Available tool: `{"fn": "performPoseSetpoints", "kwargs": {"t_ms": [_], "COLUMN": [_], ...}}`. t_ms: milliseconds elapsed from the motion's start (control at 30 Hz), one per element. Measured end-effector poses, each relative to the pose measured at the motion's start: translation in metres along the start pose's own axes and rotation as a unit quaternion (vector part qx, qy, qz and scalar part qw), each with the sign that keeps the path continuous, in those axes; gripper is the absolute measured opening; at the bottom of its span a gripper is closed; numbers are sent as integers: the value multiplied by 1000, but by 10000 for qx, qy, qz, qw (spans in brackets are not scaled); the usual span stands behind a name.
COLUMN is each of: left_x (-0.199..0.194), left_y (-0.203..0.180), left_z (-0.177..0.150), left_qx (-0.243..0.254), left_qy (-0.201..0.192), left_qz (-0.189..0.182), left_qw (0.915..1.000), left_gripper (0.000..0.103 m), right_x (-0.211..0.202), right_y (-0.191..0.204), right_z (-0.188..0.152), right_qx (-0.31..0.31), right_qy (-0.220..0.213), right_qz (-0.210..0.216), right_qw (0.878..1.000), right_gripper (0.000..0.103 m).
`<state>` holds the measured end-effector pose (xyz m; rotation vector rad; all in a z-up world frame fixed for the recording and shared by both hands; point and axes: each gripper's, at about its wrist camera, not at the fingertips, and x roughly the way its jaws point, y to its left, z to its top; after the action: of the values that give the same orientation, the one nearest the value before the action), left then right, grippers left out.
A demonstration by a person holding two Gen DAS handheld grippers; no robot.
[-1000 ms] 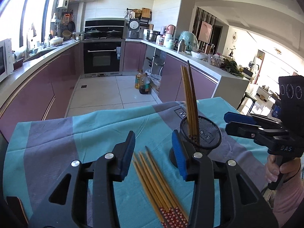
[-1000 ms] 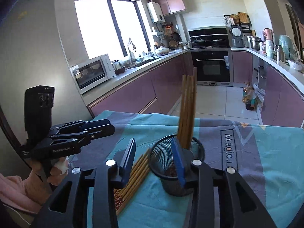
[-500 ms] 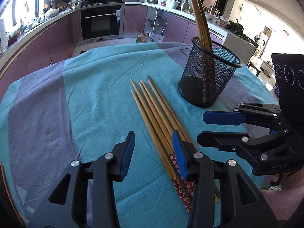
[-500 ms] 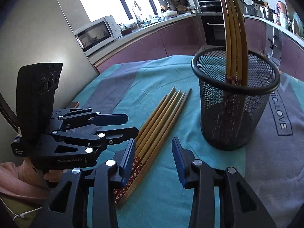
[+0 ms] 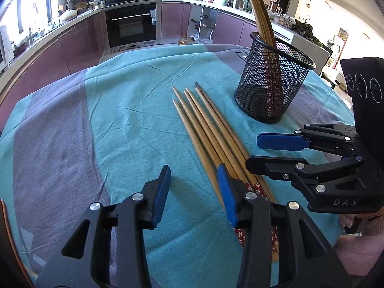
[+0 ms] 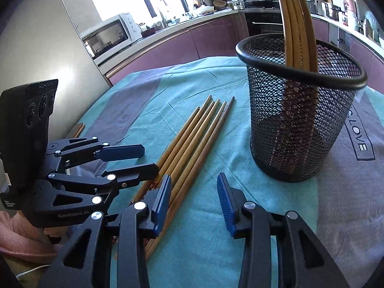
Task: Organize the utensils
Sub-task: 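Move both open tools back to the remaining chopsticks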
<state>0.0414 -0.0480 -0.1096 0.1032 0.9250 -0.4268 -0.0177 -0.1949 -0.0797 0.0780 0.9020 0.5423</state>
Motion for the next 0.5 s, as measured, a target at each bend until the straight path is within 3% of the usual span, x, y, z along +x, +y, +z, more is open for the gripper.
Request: {"fn": "performPoseSetpoints", "kwargs": {"t_ms": [267,500], "left_x": [2,2], "left_y": [-2,3], "left_z": [1,3], "left_qx": [74,26], "left_qy": [-15,42], "left_qz": [79,83], "left_qw": [9999,10000], "left_gripper": [38,26], "right_x": [-1,-7], "right_y": [3,-3], "right_z": [1,0], "right_qx": [-265,-224], "right_qy": [109,145], "right_qz": [-377,-520], "right_qw": [9989,9983], "right_gripper": [29,28]}}
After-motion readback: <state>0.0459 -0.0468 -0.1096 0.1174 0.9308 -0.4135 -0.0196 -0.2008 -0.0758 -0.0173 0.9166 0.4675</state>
